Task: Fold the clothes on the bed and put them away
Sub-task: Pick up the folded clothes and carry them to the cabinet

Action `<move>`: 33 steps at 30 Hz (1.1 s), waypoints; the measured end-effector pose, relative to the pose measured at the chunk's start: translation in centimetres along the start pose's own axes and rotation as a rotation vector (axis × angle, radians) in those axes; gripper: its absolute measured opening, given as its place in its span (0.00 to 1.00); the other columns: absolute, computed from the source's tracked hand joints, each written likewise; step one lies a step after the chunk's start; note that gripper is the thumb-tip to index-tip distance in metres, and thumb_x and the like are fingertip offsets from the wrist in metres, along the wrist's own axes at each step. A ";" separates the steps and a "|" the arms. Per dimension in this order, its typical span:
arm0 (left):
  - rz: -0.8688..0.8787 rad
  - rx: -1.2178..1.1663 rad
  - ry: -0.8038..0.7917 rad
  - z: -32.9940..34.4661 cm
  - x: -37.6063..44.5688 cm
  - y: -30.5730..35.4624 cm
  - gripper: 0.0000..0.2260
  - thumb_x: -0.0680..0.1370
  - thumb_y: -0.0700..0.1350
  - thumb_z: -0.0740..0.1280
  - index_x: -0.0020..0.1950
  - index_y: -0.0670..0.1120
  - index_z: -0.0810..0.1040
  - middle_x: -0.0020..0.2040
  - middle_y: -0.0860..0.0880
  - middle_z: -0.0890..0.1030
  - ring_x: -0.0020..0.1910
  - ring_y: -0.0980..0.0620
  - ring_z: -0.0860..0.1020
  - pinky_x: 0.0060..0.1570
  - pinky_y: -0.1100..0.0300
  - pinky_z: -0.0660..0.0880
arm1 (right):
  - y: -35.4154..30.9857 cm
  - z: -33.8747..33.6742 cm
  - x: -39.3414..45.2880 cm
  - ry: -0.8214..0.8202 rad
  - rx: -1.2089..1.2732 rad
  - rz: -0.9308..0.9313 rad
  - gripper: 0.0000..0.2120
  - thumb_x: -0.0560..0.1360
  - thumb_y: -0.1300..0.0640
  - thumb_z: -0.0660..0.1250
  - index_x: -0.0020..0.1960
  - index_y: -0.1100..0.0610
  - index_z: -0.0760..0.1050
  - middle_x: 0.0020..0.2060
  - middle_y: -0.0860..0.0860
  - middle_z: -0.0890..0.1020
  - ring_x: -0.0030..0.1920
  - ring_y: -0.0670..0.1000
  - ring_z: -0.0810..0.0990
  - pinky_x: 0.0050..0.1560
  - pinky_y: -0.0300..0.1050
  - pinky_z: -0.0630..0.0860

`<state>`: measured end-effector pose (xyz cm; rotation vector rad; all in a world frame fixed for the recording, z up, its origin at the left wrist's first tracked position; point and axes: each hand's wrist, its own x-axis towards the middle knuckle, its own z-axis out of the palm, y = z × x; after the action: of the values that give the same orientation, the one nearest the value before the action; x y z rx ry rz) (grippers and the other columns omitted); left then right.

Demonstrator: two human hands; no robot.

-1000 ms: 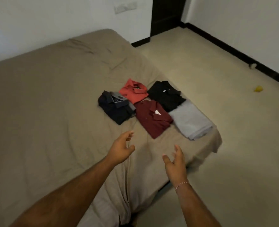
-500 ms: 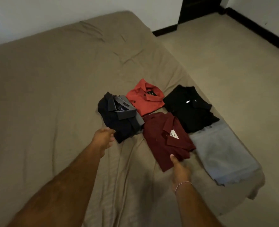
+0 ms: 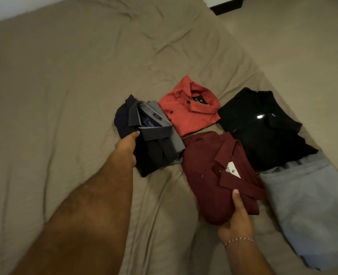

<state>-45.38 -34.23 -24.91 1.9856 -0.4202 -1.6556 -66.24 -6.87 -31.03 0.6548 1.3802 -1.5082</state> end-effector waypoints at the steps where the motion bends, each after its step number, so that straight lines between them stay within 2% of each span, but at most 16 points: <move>1: -0.004 -0.007 0.019 -0.4 0.8 0.1 0.23 0.72 0.57 0.78 0.60 0.46 0.79 0.54 0.45 0.84 0.49 0.42 0.82 0.55 0.43 0.80 | -0.3 0.2 0.2 -0.049 -0.001 0.009 0.44 0.58 0.35 0.84 0.70 0.49 0.78 0.61 0.53 0.85 0.61 0.57 0.84 0.64 0.64 0.78; 3: -0.014 -0.009 0.041 -0.9 2.1 0.3 0.20 0.74 0.54 0.78 0.57 0.44 0.78 0.52 0.44 0.83 0.47 0.41 0.82 0.57 0.41 0.79 | -1.0 0.1 0.7 -0.104 -0.019 0.027 0.34 0.67 0.37 0.78 0.69 0.48 0.79 0.60 0.54 0.86 0.61 0.58 0.84 0.65 0.65 0.76; 4: -0.021 -0.004 0.046 -1.1 2.8 0.4 0.20 0.73 0.53 0.79 0.59 0.44 0.79 0.54 0.43 0.84 0.48 0.40 0.83 0.55 0.40 0.80 | -1.2 0.0 0.9 -0.135 -0.028 0.027 0.31 0.69 0.39 0.77 0.69 0.48 0.79 0.60 0.54 0.86 0.61 0.58 0.84 0.65 0.65 0.76; 7: 0.040 -0.034 0.097 -0.6 3.6 0.6 0.22 0.71 0.51 0.81 0.61 0.45 0.82 0.55 0.43 0.85 0.51 0.39 0.84 0.50 0.41 0.81 | -1.2 0.2 0.8 -0.170 -0.040 -0.030 0.29 0.69 0.46 0.79 0.69 0.51 0.79 0.60 0.56 0.85 0.61 0.59 0.85 0.65 0.65 0.77; 11: 0.069 -0.068 -0.047 1.3 2.1 0.1 0.12 0.76 0.48 0.77 0.57 0.45 0.84 0.50 0.44 0.87 0.50 0.43 0.84 0.48 0.49 0.80 | -1.0 0.8 1.0 -0.181 0.005 -0.107 0.25 0.72 0.55 0.78 0.68 0.54 0.80 0.62 0.57 0.84 0.62 0.60 0.84 0.64 0.69 0.76; 13: 0.087 -0.055 -0.131 1.6 1.5 0.0 0.10 0.78 0.49 0.75 0.56 0.45 0.85 0.50 0.43 0.88 0.50 0.43 0.86 0.46 0.50 0.81 | -1.2 1.1 0.9 -0.230 0.014 -0.085 0.23 0.76 0.56 0.74 0.70 0.55 0.78 0.63 0.57 0.84 0.63 0.60 0.83 0.59 0.67 0.80; 15: 0.138 -0.044 -0.159 1.4 1.2 0.2 0.10 0.79 0.47 0.73 0.59 0.46 0.84 0.51 0.43 0.88 0.51 0.43 0.86 0.46 0.50 0.81 | -1.8 1.1 0.3 -0.272 0.008 -0.066 0.19 0.80 0.59 0.69 0.70 0.56 0.77 0.62 0.59 0.84 0.62 0.60 0.83 0.53 0.64 0.83; 19: 0.256 -0.079 -0.184 0.7 -0.8 0.0 0.14 0.80 0.42 0.72 0.65 0.47 0.81 0.54 0.45 0.88 0.53 0.43 0.86 0.46 0.48 0.83 | -2.9 0.2 -2.3 -0.274 0.015 -0.087 0.15 0.82 0.63 0.65 0.66 0.57 0.80 0.59 0.58 0.85 0.57 0.58 0.86 0.51 0.60 0.84; 21: 0.270 -0.123 -0.220 -0.9 -3.2 -1.3 0.14 0.80 0.41 0.72 0.66 0.47 0.81 0.56 0.45 0.87 0.55 0.43 0.86 0.47 0.49 0.83 | -2.6 -1.2 -4.6 -0.289 0.041 -0.074 0.15 0.82 0.63 0.63 0.66 0.57 0.81 0.61 0.59 0.84 0.58 0.58 0.85 0.50 0.59 0.85; 24: 0.258 -0.166 -0.278 -3.9 -8.3 -4.2 0.16 0.80 0.40 0.71 0.68 0.46 0.80 0.57 0.45 0.87 0.55 0.44 0.86 0.47 0.49 0.84 | -1.4 -4.2 -9.7 -0.266 0.104 -0.053 0.20 0.80 0.60 0.64 0.71 0.60 0.77 0.66 0.60 0.81 0.64 0.60 0.82 0.52 0.59 0.84; 29: 0.194 -0.130 -0.322 -10.9 -18.8 -9.3 0.17 0.80 0.40 0.72 0.69 0.46 0.79 0.59 0.45 0.86 0.56 0.43 0.86 0.49 0.47 0.83 | 0.5 -11.2 -22.1 -0.208 0.134 -0.018 0.17 0.85 0.59 0.58 0.67 0.60 0.80 0.64 0.61 0.82 0.58 0.59 0.85 0.48 0.56 0.85; 33: 0.147 -0.057 -0.398 -16.4 -25.9 -13.1 0.17 0.80 0.40 0.72 0.69 0.45 0.80 0.61 0.44 0.85 0.58 0.42 0.85 0.57 0.43 0.81 | 2.3 -18.6 -33.0 -0.150 0.140 -0.085 0.21 0.82 0.58 0.61 0.74 0.60 0.74 0.69 0.62 0.78 0.66 0.62 0.80 0.59 0.58 0.82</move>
<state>-35.91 -6.38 -9.31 1.5399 -0.6374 -1.9425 -54.85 20.56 -7.34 0.5616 1.2103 -1.6979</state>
